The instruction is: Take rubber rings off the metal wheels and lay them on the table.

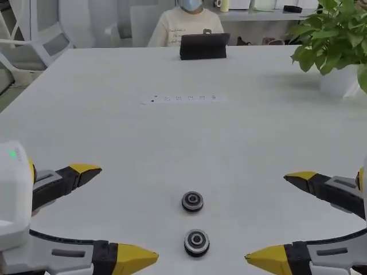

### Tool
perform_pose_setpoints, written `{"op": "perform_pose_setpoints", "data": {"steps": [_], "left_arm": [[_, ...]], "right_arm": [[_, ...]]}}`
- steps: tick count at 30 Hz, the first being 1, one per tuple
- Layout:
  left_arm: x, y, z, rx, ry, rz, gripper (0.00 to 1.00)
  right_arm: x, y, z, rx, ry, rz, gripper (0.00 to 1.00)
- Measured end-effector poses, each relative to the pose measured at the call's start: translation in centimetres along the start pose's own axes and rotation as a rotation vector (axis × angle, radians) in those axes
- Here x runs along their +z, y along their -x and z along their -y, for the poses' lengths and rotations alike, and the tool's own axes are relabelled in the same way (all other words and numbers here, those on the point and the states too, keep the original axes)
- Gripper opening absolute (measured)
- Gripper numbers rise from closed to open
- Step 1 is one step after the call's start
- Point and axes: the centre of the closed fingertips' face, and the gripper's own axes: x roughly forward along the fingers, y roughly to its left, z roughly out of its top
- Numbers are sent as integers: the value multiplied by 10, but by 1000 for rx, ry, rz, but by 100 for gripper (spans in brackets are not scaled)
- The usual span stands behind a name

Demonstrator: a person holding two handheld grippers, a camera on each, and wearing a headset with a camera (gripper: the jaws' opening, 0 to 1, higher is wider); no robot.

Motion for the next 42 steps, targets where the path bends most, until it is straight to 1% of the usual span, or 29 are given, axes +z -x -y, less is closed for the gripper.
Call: {"op": "perform_pose_setpoints", "data": {"steps": [15, 26, 30, 38, 42], "left_arm": [[-1, 4, 4, 4, 0, -3, 99], [-5, 8, 9, 8, 1, -12, 99], [-7, 8, 9, 11, 3, -17, 99], [-6, 9, 10, 14, 1, -19, 99], [-7, 9, 9, 16, -1, -23, 99]], "right_arm": [[-3, 2, -3, 8, -1, -5, 99], [-7, 3, -7, 19, -1, -11, 99], [-7, 3, -9, 23, -10, -10, 98], [-9, 4, -10, 28, -10, -19, 96], [-7, 4, -10, 29, -13, -12, 96]]}}
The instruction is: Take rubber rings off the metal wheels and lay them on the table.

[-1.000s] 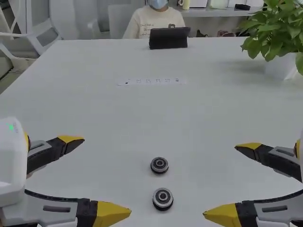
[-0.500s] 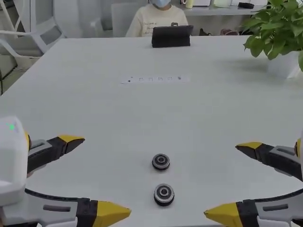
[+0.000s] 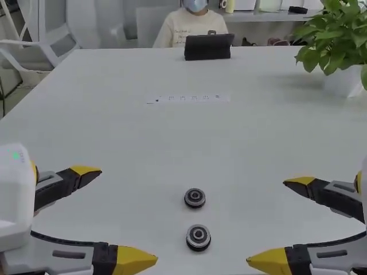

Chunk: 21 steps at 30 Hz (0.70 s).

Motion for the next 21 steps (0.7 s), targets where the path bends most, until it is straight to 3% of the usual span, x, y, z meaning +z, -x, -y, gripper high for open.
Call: {"op": "perform_pose_setpoints", "data": {"steps": [21], "left_arm": [[-5, -1, -7, 1, 10, -8, 99]], "right_arm": [[-3, -7, 4, 4, -19, 4, 95]]}}
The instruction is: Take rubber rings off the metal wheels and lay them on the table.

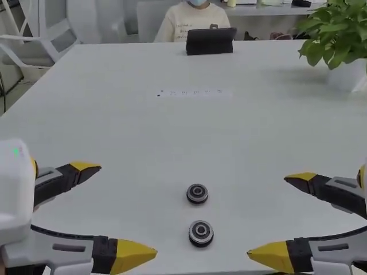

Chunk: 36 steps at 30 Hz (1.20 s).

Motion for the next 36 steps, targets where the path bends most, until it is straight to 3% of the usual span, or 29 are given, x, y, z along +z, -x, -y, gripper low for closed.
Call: {"op": "perform_pose_setpoints", "data": {"steps": [20, 36], "left_arm": [[-3, -11, 0, -29, -33, -19, 99], [-4, -30, 5, -88, -81, -41, 96]], "right_arm": [[-2, -10, -1, 30, -3, 13, 91], [-8, -28, -5, 76, 27, 20, 83]]}}
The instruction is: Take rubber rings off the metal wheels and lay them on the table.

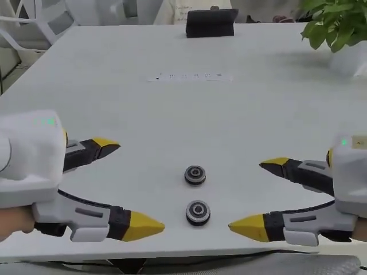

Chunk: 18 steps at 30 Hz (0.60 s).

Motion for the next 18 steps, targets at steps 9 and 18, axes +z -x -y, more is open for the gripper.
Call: {"op": "perform_pose_setpoints", "data": {"steps": [9, 18], "left_arm": [[-4, -13, 2, -43, -8, -17, 92], [-9, -25, 1, -77, -41, -32, 83]], "right_arm": [[-8, -9, 6, 8, 40, 0, 76], [-14, -23, 6, 47, 59, 1, 70]]}}
